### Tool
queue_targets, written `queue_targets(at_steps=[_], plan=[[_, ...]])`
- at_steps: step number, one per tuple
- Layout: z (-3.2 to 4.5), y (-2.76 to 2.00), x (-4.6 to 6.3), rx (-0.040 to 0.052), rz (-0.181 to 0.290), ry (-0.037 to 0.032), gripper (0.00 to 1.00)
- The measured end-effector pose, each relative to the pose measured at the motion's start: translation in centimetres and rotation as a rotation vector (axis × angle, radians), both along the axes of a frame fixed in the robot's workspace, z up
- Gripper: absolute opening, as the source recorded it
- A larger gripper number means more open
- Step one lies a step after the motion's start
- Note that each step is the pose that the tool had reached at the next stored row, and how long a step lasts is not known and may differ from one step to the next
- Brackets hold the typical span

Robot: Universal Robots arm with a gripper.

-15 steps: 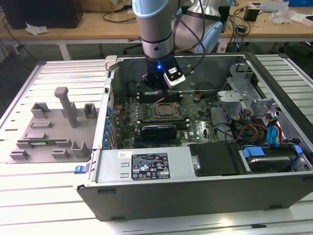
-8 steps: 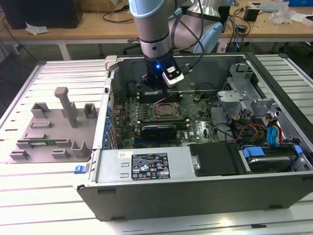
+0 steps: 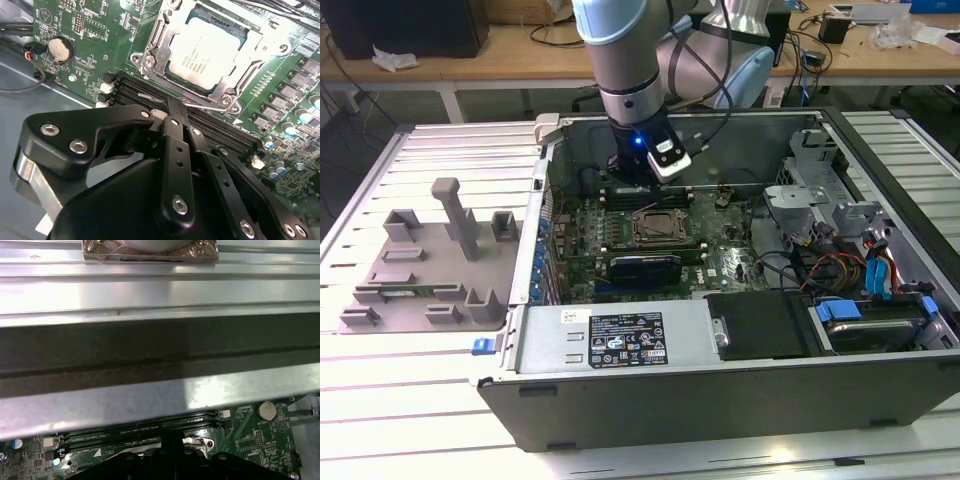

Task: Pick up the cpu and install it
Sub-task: 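Install the first cpu locking lever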

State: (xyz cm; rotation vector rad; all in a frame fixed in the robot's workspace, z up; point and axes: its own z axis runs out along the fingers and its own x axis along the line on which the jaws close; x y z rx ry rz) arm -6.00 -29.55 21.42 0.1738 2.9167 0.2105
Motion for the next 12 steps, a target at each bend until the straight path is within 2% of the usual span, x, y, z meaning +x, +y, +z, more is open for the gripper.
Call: queue_targets(at_steps=[3, 8, 12], plan=[[-0.24, 0.0, -0.04, 0.0001, -0.003, -0.0045, 0.11], [-0.48, 0.09, -0.04, 0.0003, -0.039, -0.0056, 0.11], [-0.57, 0.26, -0.05, 0.0017, -0.05, -0.0061, 0.11]])
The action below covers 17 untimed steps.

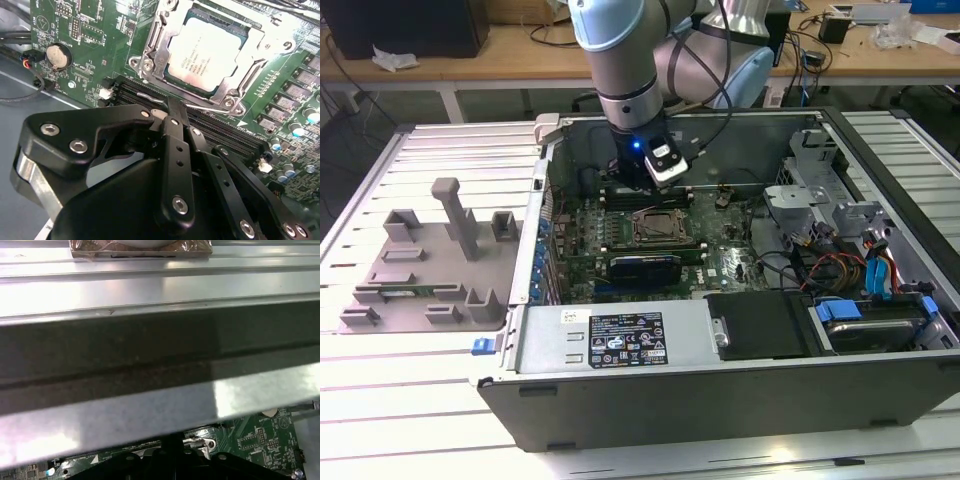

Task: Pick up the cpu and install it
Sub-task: 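Install the first cpu locking lever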

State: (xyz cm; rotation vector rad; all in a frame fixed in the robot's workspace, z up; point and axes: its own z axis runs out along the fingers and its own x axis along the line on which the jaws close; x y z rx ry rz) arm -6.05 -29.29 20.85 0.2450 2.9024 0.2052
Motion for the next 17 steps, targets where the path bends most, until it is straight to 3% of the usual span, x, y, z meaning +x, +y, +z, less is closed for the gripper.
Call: queue_targets(at_steps=[9, 17], plan=[[-0.47, 0.23, -0.3, 0.0028, -0.038, -0.0087, 0.11], [-1.07, 0.16, -0.3, -0.0038, -0.048, -0.0134, 0.11]])
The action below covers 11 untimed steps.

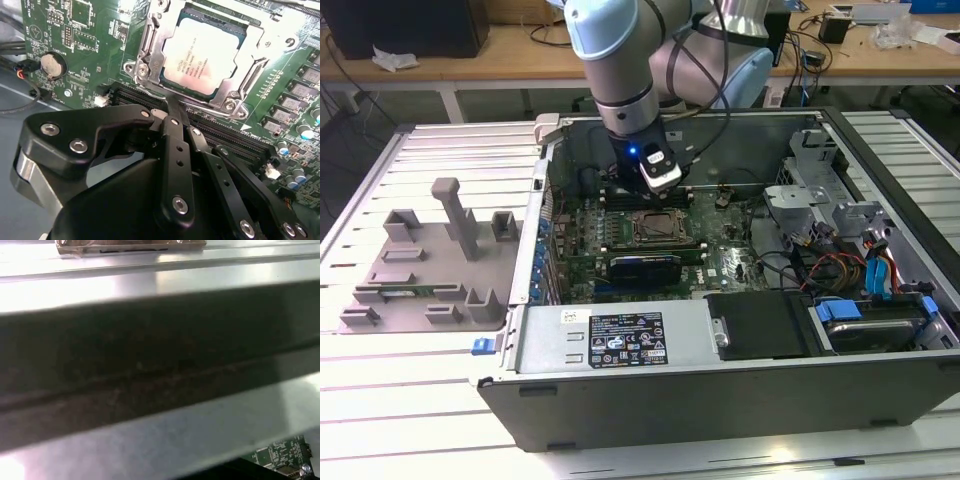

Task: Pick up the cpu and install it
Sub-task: 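Install the first cpu locking lever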

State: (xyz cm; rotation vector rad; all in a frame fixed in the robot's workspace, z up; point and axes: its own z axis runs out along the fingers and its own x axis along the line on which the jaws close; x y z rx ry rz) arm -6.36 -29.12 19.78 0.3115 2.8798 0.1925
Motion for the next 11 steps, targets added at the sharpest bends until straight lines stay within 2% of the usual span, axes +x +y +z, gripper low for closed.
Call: queue_targets(at_steps=[5, 9, 11], plan=[[-0.28, -0.06, 0.05, 0.0007, -0.002, -0.0012, 0.11], [-0.3, -0.06, 0.1, 0.0136, -0.003, -0.0015, 0.11], [-0.3, -0.05, 0.1, 0.0152, -0.003, -0.0017, 0.11]])
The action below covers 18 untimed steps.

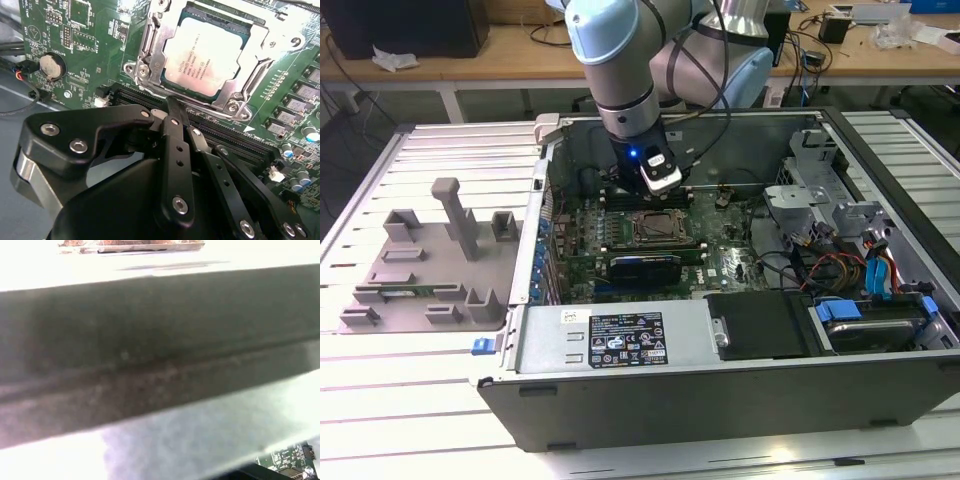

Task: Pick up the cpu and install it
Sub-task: 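Install the first cpu locking lever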

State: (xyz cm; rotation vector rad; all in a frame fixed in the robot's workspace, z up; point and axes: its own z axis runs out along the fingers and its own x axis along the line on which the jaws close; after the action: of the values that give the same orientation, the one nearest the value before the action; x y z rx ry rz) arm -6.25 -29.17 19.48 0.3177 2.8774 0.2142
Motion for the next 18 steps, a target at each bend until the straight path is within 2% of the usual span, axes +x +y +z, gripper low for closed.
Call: queue_targets(at_steps=[2, 6, 8, 13, 18], plan=[[0.11, 0.01, 0.0, 0.0009, 0.0, -0.0004, 0.11], [1.26, -0.01, 0.0, -0.0004, 0.0, 0.0006, 0.11], [1.57, -0.03, 0.0, -0.0052, -0.002, 0.0067, 0.11], [1.82, -0.35, 0.3, -0.0223, -0.012, 0.0454, 0.11], [1.96, -0.85, 0.5, -0.0463, -0.018, 0.0774, 0.11]])
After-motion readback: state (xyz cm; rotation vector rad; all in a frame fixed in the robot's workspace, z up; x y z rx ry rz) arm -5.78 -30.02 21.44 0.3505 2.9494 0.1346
